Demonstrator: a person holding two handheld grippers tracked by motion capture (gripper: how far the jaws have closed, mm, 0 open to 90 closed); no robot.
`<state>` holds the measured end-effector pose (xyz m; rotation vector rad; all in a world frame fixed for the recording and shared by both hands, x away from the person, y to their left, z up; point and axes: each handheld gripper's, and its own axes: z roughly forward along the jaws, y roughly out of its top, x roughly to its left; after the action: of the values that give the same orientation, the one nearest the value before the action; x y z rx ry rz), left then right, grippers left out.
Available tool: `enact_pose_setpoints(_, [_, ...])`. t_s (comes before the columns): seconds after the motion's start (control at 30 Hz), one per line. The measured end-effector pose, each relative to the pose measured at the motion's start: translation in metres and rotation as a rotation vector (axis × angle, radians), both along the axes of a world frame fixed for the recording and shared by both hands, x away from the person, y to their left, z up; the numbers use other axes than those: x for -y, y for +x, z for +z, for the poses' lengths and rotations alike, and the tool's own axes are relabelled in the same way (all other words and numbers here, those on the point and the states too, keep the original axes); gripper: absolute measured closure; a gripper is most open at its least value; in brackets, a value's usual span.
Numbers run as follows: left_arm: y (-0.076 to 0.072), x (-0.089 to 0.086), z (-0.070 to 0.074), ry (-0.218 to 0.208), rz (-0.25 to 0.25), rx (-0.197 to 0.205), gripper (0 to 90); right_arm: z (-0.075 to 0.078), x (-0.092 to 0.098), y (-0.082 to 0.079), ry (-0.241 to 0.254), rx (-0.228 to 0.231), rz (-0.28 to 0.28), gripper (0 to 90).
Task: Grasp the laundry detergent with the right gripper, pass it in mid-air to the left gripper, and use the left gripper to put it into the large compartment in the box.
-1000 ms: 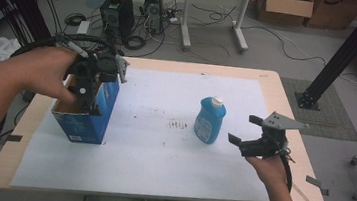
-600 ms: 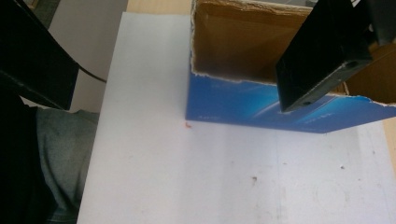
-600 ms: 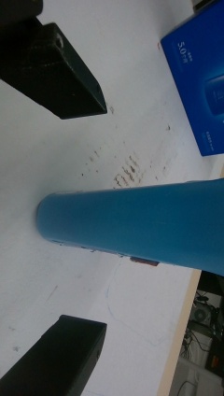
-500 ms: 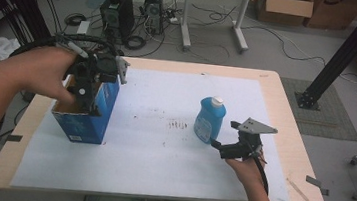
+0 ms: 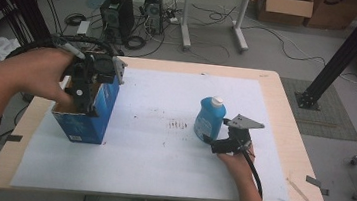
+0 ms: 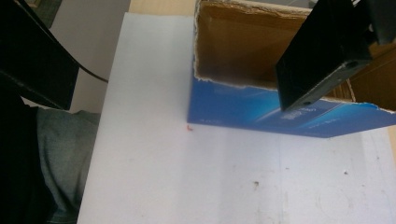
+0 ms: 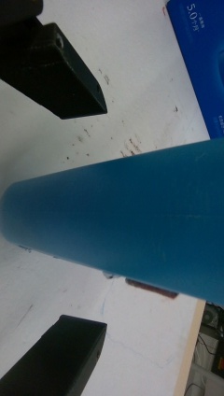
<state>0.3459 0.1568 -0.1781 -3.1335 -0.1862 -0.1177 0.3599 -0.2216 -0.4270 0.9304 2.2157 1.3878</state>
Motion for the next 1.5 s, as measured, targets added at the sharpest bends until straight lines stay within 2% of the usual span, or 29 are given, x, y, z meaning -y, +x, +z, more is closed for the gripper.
enact_pose_setpoints(0.47, [-0.001,0.002,-0.002,-0.001,-0.001,-0.001,0.1,-0.01,-0.01,0.013,0.011,0.008,-0.008,1.8])
enact_pose_setpoints(0.8, [0.0,0.0,-0.003,0.002,0.0,-0.002,0.1,-0.013,-0.017,0.017,0.026,0.014,-0.004,11.7])
enact_pose_setpoints(0.93, [0.0,-0.002,-0.003,0.0,0.004,-0.004,0.1,-0.012,-0.019,0.017,0.036,0.03,0.009,15.5])
enact_pose_setpoints(1.37, [-0.002,-0.006,-0.003,-0.006,0.011,0.002,0.1,-0.01,-0.018,0.013,0.049,0.058,-0.021,29.4])
enact_pose_setpoints(1.5, [-0.002,-0.006,-0.003,-0.001,0.011,0.002,0.1,-0.011,-0.017,0.012,0.049,0.061,-0.03,30.2])
